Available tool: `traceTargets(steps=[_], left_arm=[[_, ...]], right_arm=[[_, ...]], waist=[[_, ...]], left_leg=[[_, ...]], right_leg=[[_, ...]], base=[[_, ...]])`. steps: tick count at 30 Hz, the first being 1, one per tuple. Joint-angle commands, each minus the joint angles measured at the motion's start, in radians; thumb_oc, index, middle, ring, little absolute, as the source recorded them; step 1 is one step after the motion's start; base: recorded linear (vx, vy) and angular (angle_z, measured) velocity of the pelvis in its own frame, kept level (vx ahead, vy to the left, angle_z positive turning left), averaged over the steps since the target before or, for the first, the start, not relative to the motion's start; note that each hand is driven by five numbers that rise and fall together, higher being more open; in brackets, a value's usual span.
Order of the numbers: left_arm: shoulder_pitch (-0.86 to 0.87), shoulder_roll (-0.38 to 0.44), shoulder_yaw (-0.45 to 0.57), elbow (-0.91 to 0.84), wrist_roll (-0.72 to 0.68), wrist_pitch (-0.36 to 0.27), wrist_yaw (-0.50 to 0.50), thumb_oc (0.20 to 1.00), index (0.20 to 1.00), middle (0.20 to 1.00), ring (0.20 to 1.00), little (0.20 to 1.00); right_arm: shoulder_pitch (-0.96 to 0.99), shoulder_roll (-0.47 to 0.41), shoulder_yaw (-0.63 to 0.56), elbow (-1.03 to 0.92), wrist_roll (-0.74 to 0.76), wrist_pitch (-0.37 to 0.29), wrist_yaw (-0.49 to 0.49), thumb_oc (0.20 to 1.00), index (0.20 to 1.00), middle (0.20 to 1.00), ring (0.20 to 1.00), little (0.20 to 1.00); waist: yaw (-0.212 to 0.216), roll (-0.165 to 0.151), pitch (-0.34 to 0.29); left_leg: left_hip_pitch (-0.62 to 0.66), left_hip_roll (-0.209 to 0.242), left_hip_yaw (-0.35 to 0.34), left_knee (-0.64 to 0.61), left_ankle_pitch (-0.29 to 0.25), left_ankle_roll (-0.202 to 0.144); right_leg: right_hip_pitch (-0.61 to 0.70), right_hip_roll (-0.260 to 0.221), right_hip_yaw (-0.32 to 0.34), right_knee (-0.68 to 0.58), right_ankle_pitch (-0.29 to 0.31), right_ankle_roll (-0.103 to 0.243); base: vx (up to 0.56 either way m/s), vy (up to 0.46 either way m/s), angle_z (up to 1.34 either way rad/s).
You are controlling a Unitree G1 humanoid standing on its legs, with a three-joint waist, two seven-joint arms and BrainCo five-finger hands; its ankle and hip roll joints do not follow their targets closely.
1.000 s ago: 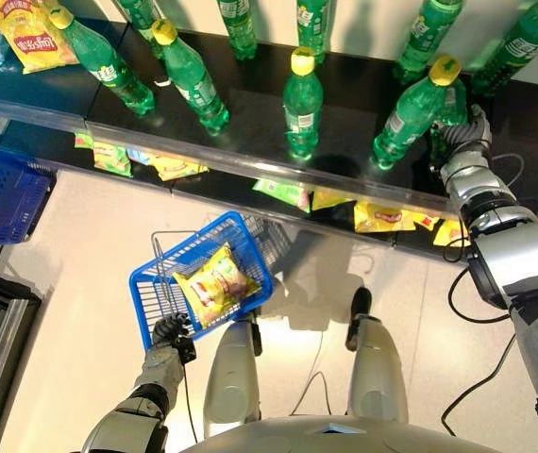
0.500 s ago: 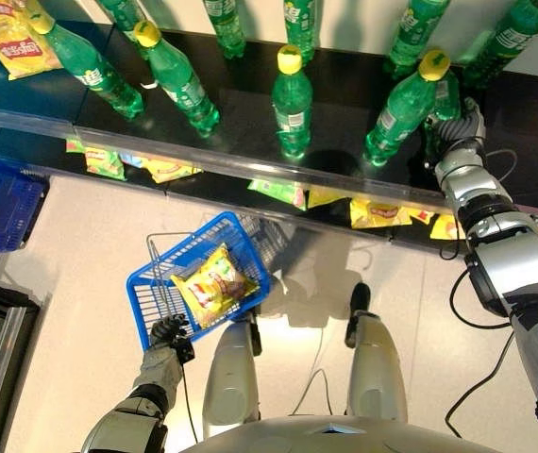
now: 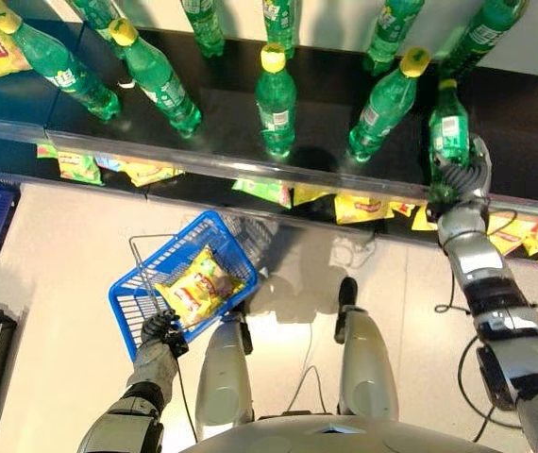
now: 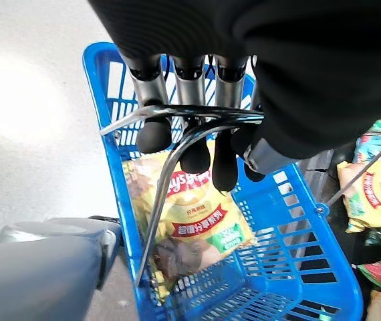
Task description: Pick up the snacks into the basket
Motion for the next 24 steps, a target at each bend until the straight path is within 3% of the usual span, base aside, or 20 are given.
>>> traceTargets(steps=[1,11,13,14,15,16,17,18,19,20,24], left_arm=[[0.040,0.068,0.071,-0.017,0.025,-0.033,0.029,0.200,0.200,0.200,0.200,0.200],[0.060,0.085,0.101,-0.040,0.057,-0.029,0.023,0.200,0.200,0.200,0.200,0.200],[0.065,0.091,0.110,-0.057,0.054,-0.035,0.022,0.200,0.200,0.200,0.200,0.200],[0.069,0.094,0.125,-0.068,0.051,-0.039,0.022,0.200,0.200,0.200,0.200,0.200],[0.071,0.095,0.125,-0.069,0.051,-0.039,0.022,0.200,0.200,0.200,0.200,0.200],[0.073,0.102,0.141,-0.073,0.045,-0.042,0.020,0.200,0.200,0.200,0.200,0.200],[0.074,0.102,0.140,-0.073,0.045,-0.042,0.020,0.200,0.200,0.200,0.200,0.200],[0.082,0.108,0.157,-0.084,0.045,-0.049,0.016,0.200,0.200,0.200,0.200,0.200],[0.085,0.108,0.157,-0.085,0.045,-0.049,0.016,0.200,0.200,0.200,0.200,0.200],[0.087,0.114,0.169,-0.085,0.049,-0.058,0.011,0.200,0.200,0.200,0.200,0.200],[0.104,0.119,0.181,-0.110,0.064,-0.072,0.001,0.200,0.200,0.200,0.200,0.200]], right_arm=[[-0.021,-0.022,-0.108,-0.204,-0.100,-0.074,-0.066,0.200,0.200,0.200,0.200,0.200],[0.132,0.035,-0.197,-0.391,-0.134,-0.109,-0.083,0.200,0.200,0.200,0.200,0.200],[0.166,0.053,-0.205,-0.421,-0.111,-0.142,-0.080,0.200,0.200,0.200,0.200,0.200],[0.204,0.077,-0.207,-0.465,-0.059,-0.193,-0.062,0.200,0.200,0.200,0.200,0.200],[0.207,0.078,-0.207,-0.468,-0.058,-0.194,-0.061,0.200,0.200,0.200,0.200,0.200],[0.255,0.100,-0.207,-0.512,0.009,-0.257,-0.032,0.200,0.200,0.200,0.200,0.200],[0.258,0.101,-0.208,-0.514,0.010,-0.258,-0.030,0.200,0.200,0.200,0.200,0.200],[0.318,0.124,-0.203,-0.573,0.068,-0.322,0.014,0.200,0.200,0.200,0.200,0.200],[0.322,0.126,-0.204,-0.577,0.069,-0.322,0.016,0.200,0.200,0.200,0.200,0.200],[0.377,0.141,-0.186,-0.617,0.142,-0.376,0.078,0.200,0.200,0.200,0.200,0.200],[0.462,0.140,-0.169,-0.682,0.205,-0.433,0.170,0.200,0.200,0.200,0.200,0.200]], waist=[[-0.020,-0.017,-0.048],[-0.032,-0.021,-0.070],[-0.037,-0.020,-0.073],[-0.043,-0.020,-0.079],[-0.042,-0.021,-0.079],[-0.048,-0.025,-0.082],[-0.047,-0.026,-0.082],[-0.052,-0.028,-0.086],[-0.052,-0.029,-0.086],[-0.056,-0.030,-0.093],[-0.058,-0.030,-0.101]], left_leg=[[0.019,-0.018,-0.035,0.102,-0.101,0.039],[0.066,-0.018,-0.028,0.113,-0.117,0.040],[0.076,-0.017,-0.028,0.118,-0.120,0.041],[0.090,-0.016,-0.023,0.120,-0.125,0.041],[0.092,-0.016,-0.022,0.120,-0.125,0.041],[0.103,-0.013,-0.019,0.126,-0.130,0.041],[0.105,-0.013,-0.019,0.126,-0.131,0.041],[0.121,-0.011,-0.014,0.128,-0.135,0.041],[0.123,-0.011,-0.013,0.128,-0.135,0.041],[0.138,-0.009,-0.008,0.127,-0.137,0.040],[0.161,-0.007,-0.003,0.123,-0.139,0.040]], right_leg=[[0.017,0.034,0.033,-0.015,0.068,0.010],[0.061,0.035,0.042,-0.009,0.058,0.015],[0.068,0.036,0.042,-0.004,0.055,0.015],[0.079,0.037,0.045,-0.002,0.051,0.015],[0.081,0.037,0.046,-0.002,0.051,0.015],[0.092,0.038,0.049,-0.001,0.048,0.016],[0.094,0.038,0.049,-0.001,0.048,0.016],[0.107,0.037,0.053,0.000,0.045,0.019],[0.108,0.037,0.053,0.000,0.045,0.019],[0.121,0.037,0.056,0.000,0.044,0.022],[0.143,0.033,0.057,-0.005,0.041,0.026]], base=[[0.01,-0.004,-0.06],[0.00,0.002,-0.02],[0.00,0.017,-0.09],[0.01,0.020,-0.04],[0.01,0.027,-0.04],[0.00,0.007,-0.04],[0.01,0.022,-0.06],[0.01,0.015,-0.05],[0.02,0.030,-0.05],[0.01,0.015,-0.03],[0.00,0.012,-0.02]])
